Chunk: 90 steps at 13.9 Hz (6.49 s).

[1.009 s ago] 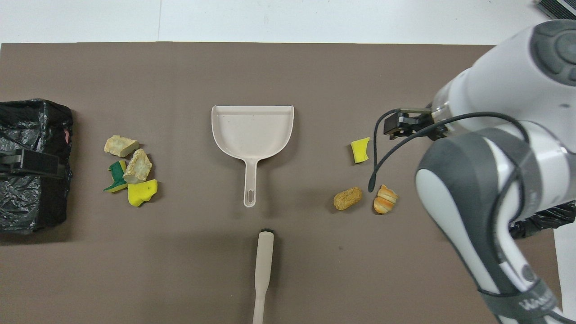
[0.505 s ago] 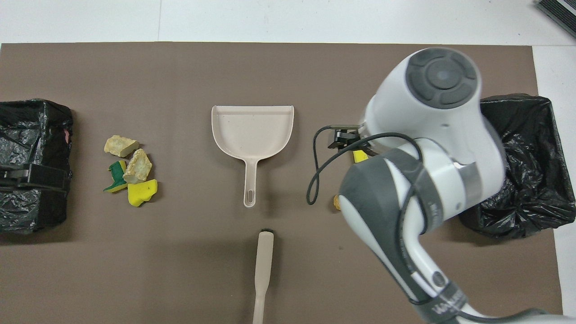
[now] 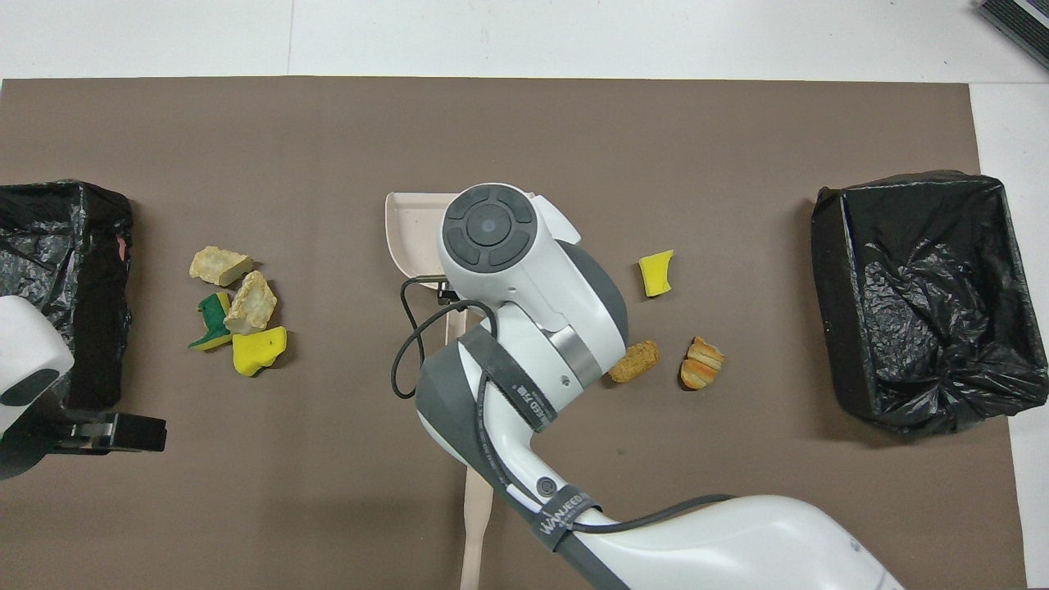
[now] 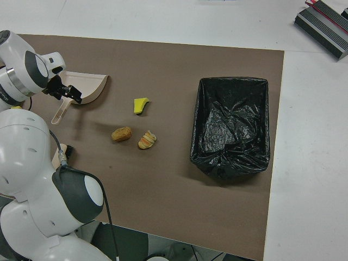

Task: Sweep and dump trash in bin

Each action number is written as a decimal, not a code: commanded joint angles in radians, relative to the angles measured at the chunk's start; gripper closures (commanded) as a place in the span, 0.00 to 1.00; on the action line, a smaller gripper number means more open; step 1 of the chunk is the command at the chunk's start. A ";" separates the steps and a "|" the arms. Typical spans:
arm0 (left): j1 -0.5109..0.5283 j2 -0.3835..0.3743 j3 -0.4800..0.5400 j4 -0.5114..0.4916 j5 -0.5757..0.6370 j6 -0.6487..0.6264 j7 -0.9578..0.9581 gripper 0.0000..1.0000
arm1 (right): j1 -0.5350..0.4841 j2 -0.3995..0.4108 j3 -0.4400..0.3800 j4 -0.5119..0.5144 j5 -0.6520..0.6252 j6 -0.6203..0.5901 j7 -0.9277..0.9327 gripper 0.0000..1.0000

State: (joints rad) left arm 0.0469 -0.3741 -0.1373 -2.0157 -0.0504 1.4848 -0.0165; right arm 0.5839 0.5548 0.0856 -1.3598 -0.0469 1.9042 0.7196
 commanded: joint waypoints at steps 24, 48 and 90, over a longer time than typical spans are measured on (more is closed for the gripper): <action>-0.410 -0.180 0.010 -0.320 -0.011 0.181 -0.219 0.00 | -0.104 -0.070 -0.004 -0.088 -0.028 0.078 -0.729 1.00; -1.038 0.106 0.018 -0.606 -0.028 0.793 -0.890 0.39 | -0.130 -0.119 0.002 -0.219 -0.189 0.061 -1.671 1.00; -0.089 0.245 0.133 -0.379 0.052 0.572 -0.026 1.00 | -0.084 -0.068 0.037 -0.202 -0.162 0.045 -1.609 1.00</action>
State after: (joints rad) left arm 0.0249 -0.1166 -0.0108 -2.3725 0.0089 2.0359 -0.0239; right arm 0.5044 0.4931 0.1110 -1.5421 -0.2201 1.9308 -0.9109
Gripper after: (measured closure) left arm 0.740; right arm 0.687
